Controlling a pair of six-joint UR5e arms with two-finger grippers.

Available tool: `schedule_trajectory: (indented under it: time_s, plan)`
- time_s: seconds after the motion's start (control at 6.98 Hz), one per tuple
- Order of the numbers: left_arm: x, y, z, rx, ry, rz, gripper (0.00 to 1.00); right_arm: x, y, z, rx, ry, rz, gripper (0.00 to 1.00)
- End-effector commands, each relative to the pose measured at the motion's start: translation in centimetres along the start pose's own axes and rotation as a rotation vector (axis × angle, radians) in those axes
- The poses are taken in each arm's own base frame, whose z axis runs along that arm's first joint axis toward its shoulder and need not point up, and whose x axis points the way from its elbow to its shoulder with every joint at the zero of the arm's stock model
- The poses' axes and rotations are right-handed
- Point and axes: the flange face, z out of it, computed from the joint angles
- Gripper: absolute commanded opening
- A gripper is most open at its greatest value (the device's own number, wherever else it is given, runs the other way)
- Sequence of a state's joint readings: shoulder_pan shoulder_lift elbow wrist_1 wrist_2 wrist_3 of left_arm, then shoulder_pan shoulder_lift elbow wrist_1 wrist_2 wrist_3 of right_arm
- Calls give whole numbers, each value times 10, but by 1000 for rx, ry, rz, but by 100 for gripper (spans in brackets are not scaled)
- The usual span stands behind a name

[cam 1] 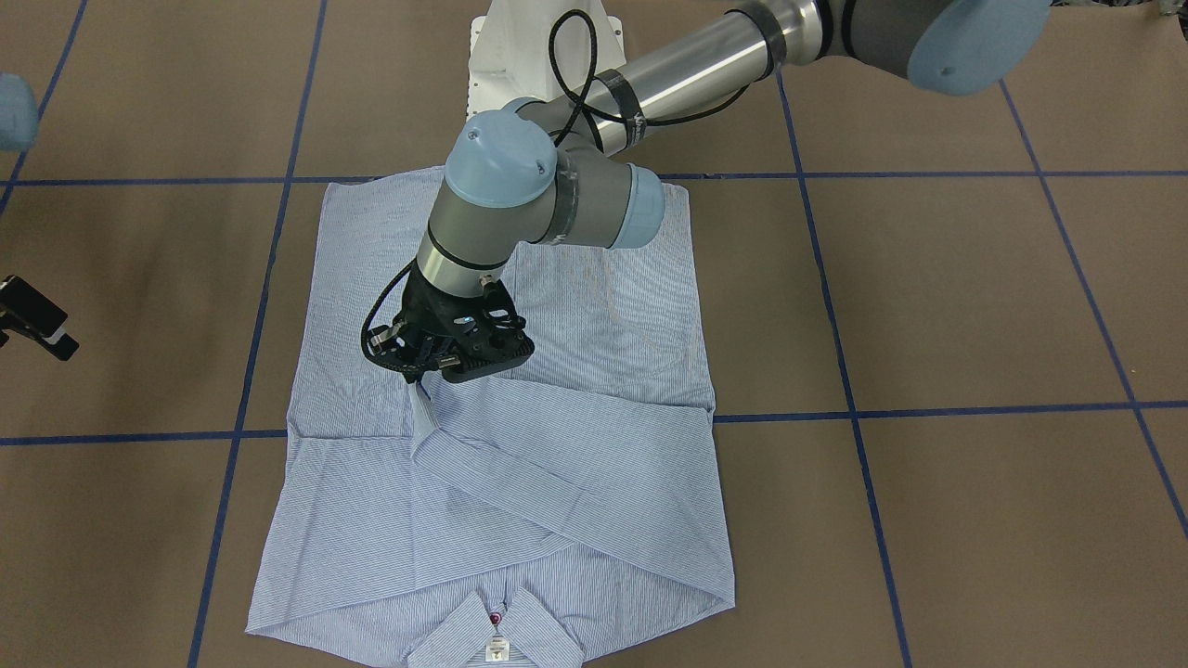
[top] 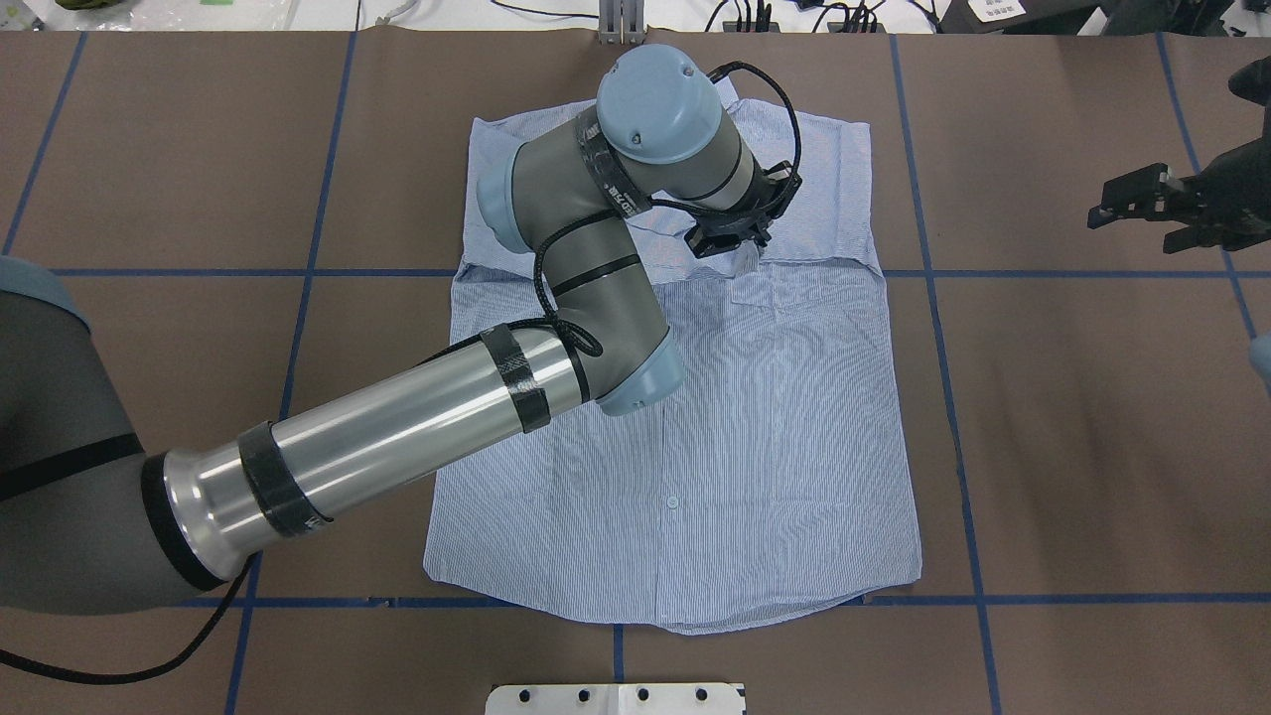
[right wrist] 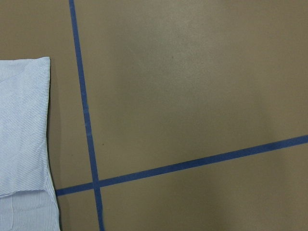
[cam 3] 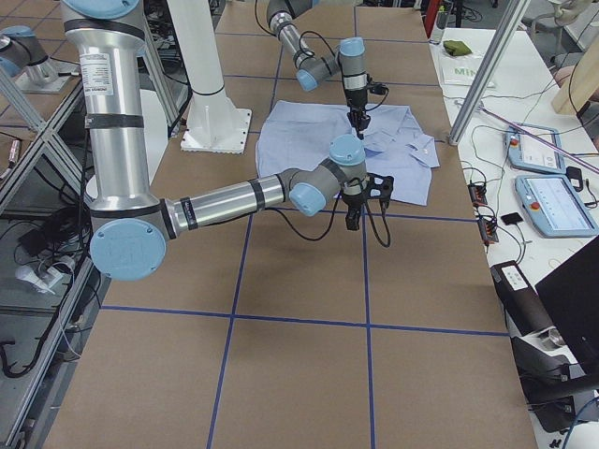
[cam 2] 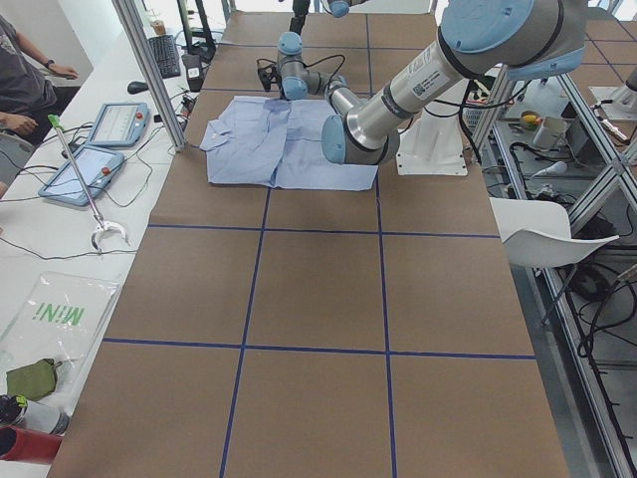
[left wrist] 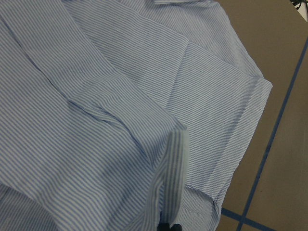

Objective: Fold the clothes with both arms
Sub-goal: 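Fold the sleeve with the left gripper across the shirt toward the collar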

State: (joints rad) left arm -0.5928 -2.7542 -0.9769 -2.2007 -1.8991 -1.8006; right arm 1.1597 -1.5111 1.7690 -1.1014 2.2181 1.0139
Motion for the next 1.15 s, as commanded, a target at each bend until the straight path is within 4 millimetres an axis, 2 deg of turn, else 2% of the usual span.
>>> schedule_trajectory:
  time_s: [0.0,0.29,0.43,0.57,0.72,0.86,1.0]
  plan:
    - [5,12,11,13,2,5,18,-1,0,0,1,-1,-1,100]
    - [9,26,13,-1,5,-2,24,0,2,-2,1,-2,0,100]
    - [13,29,13,4,11,-15,34,0,4,-4,1,-4,4,100]
    - [17,29,6,3,23,-15,42,-18,9,-6,0,-24,-13,100]
    - [16,28,-9,-4,34,-14,43,-53,36,4,-18,-41,2,100]
    - [-18,23,-19,-24,37,-1,41,-103,85,29,34,-22,41,100]
    - [-67,10,-43,-21,61,10,36,-146,142,49,80,-23,64,100]
